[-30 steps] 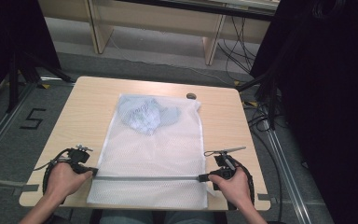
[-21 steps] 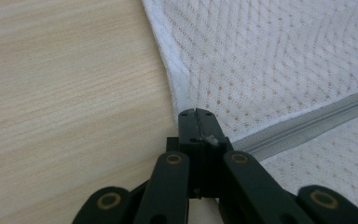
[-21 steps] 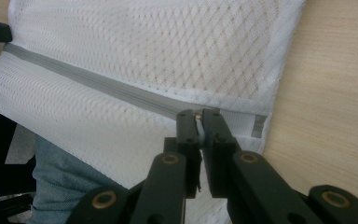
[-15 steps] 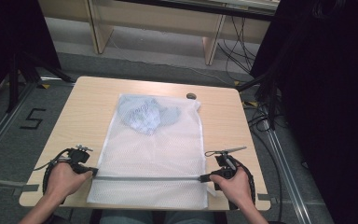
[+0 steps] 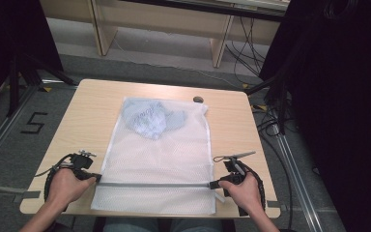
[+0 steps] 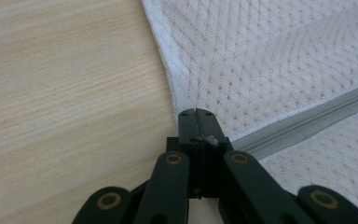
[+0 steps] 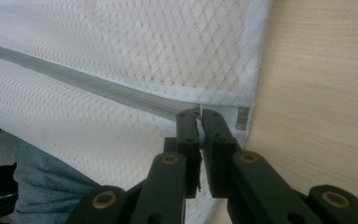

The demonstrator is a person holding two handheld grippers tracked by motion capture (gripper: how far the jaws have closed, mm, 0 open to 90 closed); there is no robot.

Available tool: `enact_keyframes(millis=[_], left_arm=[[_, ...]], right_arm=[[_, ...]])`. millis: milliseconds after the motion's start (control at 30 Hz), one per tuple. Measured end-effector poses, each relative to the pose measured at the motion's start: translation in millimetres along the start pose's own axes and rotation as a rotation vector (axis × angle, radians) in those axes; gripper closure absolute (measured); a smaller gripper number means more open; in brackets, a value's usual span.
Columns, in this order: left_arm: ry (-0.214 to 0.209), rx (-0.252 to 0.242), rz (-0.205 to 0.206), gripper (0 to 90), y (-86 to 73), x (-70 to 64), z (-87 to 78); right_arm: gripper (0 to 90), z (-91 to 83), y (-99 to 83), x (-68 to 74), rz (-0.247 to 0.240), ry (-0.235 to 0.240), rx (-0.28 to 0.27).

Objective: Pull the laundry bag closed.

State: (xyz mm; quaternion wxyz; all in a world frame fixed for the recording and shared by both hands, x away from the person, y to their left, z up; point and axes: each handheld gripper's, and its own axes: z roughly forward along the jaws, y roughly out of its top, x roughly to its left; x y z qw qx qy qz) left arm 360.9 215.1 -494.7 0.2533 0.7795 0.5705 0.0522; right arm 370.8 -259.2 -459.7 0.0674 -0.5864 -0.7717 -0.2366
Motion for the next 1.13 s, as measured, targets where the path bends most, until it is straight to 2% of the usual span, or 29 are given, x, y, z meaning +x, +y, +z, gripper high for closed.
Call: enact_keyframes(millis=[33, 67, 133, 167, 200, 233, 267, 300, 400, 433, 500, 533, 567, 600, 633, 667, 700, 767, 800, 833, 867, 900, 933, 967, 1000, 1033, 1133], left_arm=[[0.001, -0.010, -0.011, 89.9, -0.1, -0.6, 0.7], [0.001, -0.007, -0.009, 89.9, -0.2, -0.3, 0.5], [-0.001, -0.004, -0.003, 89.9, -0.2, 0.3, 0.1], [-0.001, -0.005, -0.004, 89.9, -0.3, 0.5, 0.1], [-0.001, -0.005, -0.004, 89.9, -0.3, 0.5, 0.1], [-0.002, -0.003, -0.005, 89.9, -0.1, 0.7, 0.1], [-0.006, -0.009, -0.015, 89.8, -0.6, 1.3, 0.1], [0.000, -0.020, -0.033, 89.7, -1.0, 0.2, 0.9], [-0.001, -0.014, -0.014, 89.4, -1.1, 0.4, 0.3], [-0.001, -0.013, -0.012, 89.3, -1.1, 0.4, 0.2], [-0.006, -0.016, -0.013, 88.5, -1.2, 0.6, 0.1], [-0.012, 0.001, -0.016, 86.7, -0.7, 1.2, -1.4], [-0.012, 0.001, -0.016, 83.5, -0.7, 1.2, -1.4], [-0.019, 0.002, -0.011, 82.1, -0.8, 1.9, -2.5], [-0.016, -0.005, -0.005, 81.2, -1.0, 2.1, -3.0], [-0.015, -0.015, -0.010, 80.1, -1.2, 1.6, -3.9], [-0.015, -0.024, -0.010, 78.9, -1.3, 1.5, -5.2], [-0.013, -0.041, 0.028, 75.6, -0.2, 4.1, -9.0], [-0.013, -0.041, 0.028, 74.0, -0.2, 4.1, -9.0], [-0.003, -0.080, 0.034, 72.1, -0.5, 4.1, -11.8], [-0.004, -0.094, 0.035, 70.8, -0.5, 4.2, -13.7], [0.000, -0.146, 0.020, 69.2, -0.9, 2.6, -13.1], [0.006, -0.173, 0.023, 67.3, -1.3, 2.4, -13.9], [0.006, -0.173, 0.023, 65.2, -1.3, 2.4, -13.9], [0.016, -0.195, 0.038, 62.9, -1.0, 3.7, -16.6], [0.015, -0.196, 0.047, 61.2, -0.7, 4.6, -18.1], [0.015, -0.206, 0.046, 58.9, -0.2, 5.6, -19.6]], right_arm=[[86.9, 0.5, 0.2, 0.1, -0.001, 0.013, 0.007], [86.9, 0.0, -0.3, 1.6, 0.031, -0.013, 0.030], [86.7, 1.7, -0.6, 0.9, 0.033, -0.009, 0.035], [86.7, 1.9, -0.8, 0.8, 0.034, -0.008, 0.036], [86.6, 1.8, -1.5, -0.9, 0.005, -0.004, 0.040], [86.6, 1.8, -1.5, -0.9, 0.005, -0.004, 0.040], [86.1, 2.5, -1.1, 0.4, 0.019, 0.000, 0.020], [85.4, 1.8, -1.1, 0.6, 0.028, 0.024, 0.018], [79.9, -1.6, -0.6, 1.1, 0.043, 0.048, -0.044], [78.5, -4.1, -0.8, 3.8, 0.079, 0.060, -0.047], [75.0, -5.3, 0.5, 3.0, 0.087, 0.075, -0.097], [72.8, -7.9, 0.3, 5.3, 0.142, 0.068, -0.081], [71.2, -7.2, 0.9, 0.8, 0.114, 0.066, -0.102], [70.5, -7.3, 1.2, -0.5, 0.126, 0.056, -0.113], [70.1, -6.8, 1.3, -5.3, 0.092, 0.033, -0.125], [69.8, -7.2, 1.2, -7.9, 0.082, 0.040, -0.121], [69.8, -8.8, 2.0, -1.2, 0.190, 0.054, -0.104], [69.7, -8.8, 1.9, -3.0, 0.189, 0.061, -0.119], [69.7, -8.8, 1.9, -3.0, 0.189, 0.061, -0.119], [68.8, -8.2, 2.4, -8.8, 0.110, 0.020, -0.148], [68.4, -7.7, 2.4, -9.1, 0.105, 0.016, -0.152], [67.7, -8.0, 2.4, -9.6, 0.099, 0.013, -0.145], [66.8, -6.5, 1.9, -10.4, 0.087, 0.012, -0.167], [66.4, -6.0, 1.6, -12.4, 0.059, -0.007, -0.170], [66.0, -6.5, 1.9, -12.5, 0.061, -0.011, -0.156], [65.6, -5.7, 1.8, -12.7, 0.065, -0.015, -0.159], [65.1, -5.3, 1.3, -13.5, 0.062, -0.001, -0.158]])
